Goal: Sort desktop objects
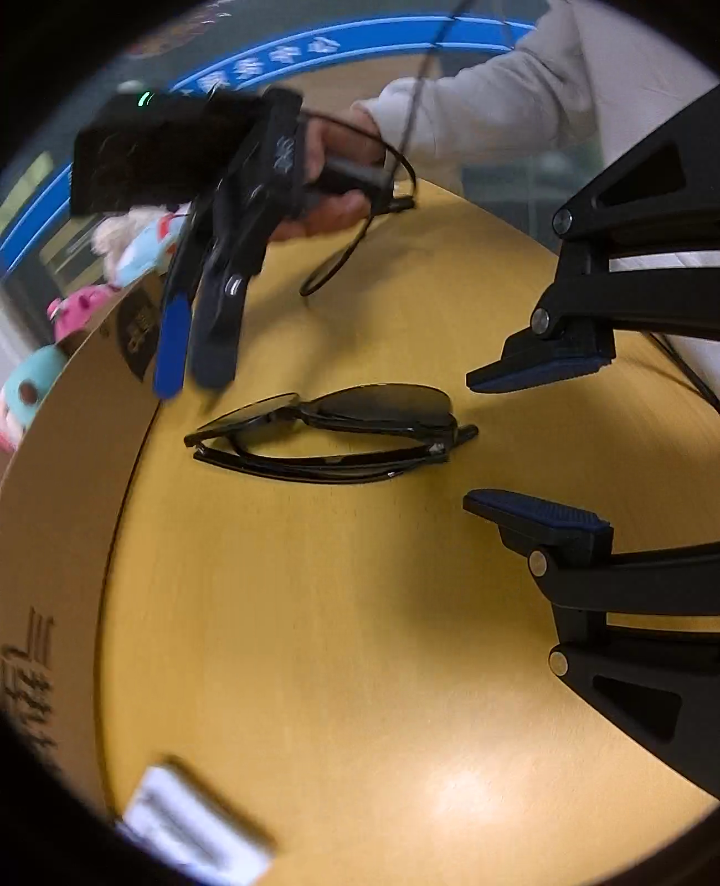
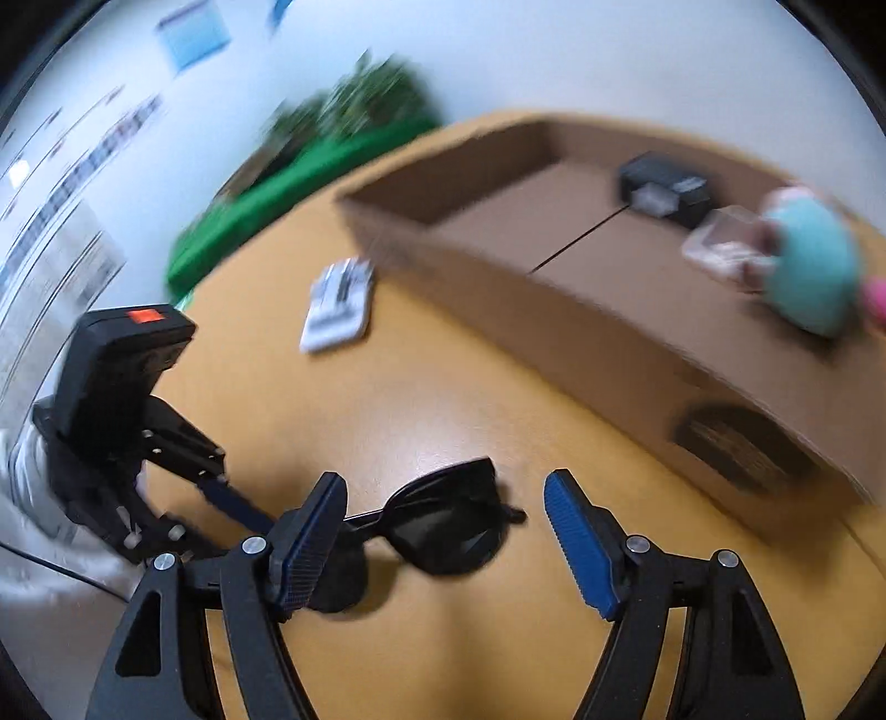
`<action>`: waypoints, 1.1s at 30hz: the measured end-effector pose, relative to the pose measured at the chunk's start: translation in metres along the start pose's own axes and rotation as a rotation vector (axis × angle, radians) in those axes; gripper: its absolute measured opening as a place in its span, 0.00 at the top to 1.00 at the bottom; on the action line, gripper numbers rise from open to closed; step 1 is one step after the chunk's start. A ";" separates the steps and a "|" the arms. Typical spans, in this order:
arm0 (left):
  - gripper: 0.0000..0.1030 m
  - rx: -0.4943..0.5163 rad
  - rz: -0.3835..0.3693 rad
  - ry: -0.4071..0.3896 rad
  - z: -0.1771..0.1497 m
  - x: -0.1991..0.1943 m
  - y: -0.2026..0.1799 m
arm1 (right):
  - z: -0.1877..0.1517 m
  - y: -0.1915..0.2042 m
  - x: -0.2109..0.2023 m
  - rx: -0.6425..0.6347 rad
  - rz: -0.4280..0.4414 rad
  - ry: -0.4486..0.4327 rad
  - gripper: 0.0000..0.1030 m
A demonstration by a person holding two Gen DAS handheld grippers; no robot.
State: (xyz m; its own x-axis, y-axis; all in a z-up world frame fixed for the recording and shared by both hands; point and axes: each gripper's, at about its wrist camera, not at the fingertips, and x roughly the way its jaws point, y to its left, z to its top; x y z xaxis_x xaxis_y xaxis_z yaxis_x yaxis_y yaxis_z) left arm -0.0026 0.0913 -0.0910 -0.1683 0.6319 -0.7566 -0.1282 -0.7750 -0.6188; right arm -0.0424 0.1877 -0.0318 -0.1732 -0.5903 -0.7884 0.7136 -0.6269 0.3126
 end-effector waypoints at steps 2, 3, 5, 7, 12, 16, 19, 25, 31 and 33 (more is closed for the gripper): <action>0.68 -0.062 0.000 -0.039 0.003 0.001 0.003 | 0.006 -0.008 0.014 0.008 0.069 0.014 0.31; 0.73 -0.081 0.005 -0.053 0.005 0.001 0.005 | 0.006 -0.009 0.017 0.009 0.085 0.015 0.34; 0.79 -0.132 -0.005 -0.065 0.011 0.002 0.012 | 0.000 -0.010 0.021 0.022 0.104 0.024 0.42; 0.79 -0.149 -0.024 -0.063 0.015 0.001 0.018 | -0.014 -0.009 0.016 0.025 0.072 0.008 0.42; 0.79 -0.124 0.014 -0.077 0.027 -0.013 0.031 | -0.040 -0.011 -0.006 0.136 0.036 -0.062 0.42; 0.79 -0.103 0.047 -0.096 0.039 -0.027 0.043 | -0.071 0.009 -0.012 0.184 0.007 -0.033 0.42; 0.79 -0.066 0.077 -0.108 0.043 -0.032 0.044 | -0.082 0.016 -0.014 0.243 -0.060 -0.065 0.42; 0.72 0.005 0.029 -0.114 0.058 -0.028 0.035 | -0.088 0.021 -0.017 0.340 -0.131 -0.068 0.44; 0.70 0.055 0.059 -0.089 0.064 -0.017 0.031 | -0.097 0.018 -0.017 0.437 -0.174 -0.073 0.67; 0.71 0.048 0.061 -0.096 0.063 -0.021 0.032 | -0.100 0.013 -0.018 0.468 -0.157 -0.094 0.71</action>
State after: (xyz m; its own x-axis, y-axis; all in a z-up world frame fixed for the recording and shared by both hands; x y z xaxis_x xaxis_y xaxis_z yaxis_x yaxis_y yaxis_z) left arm -0.0648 0.0529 -0.0817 -0.2694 0.5818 -0.7674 -0.1610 -0.8129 -0.5598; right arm 0.0380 0.2413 -0.0669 -0.3302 -0.5004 -0.8003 0.2967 -0.8599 0.4153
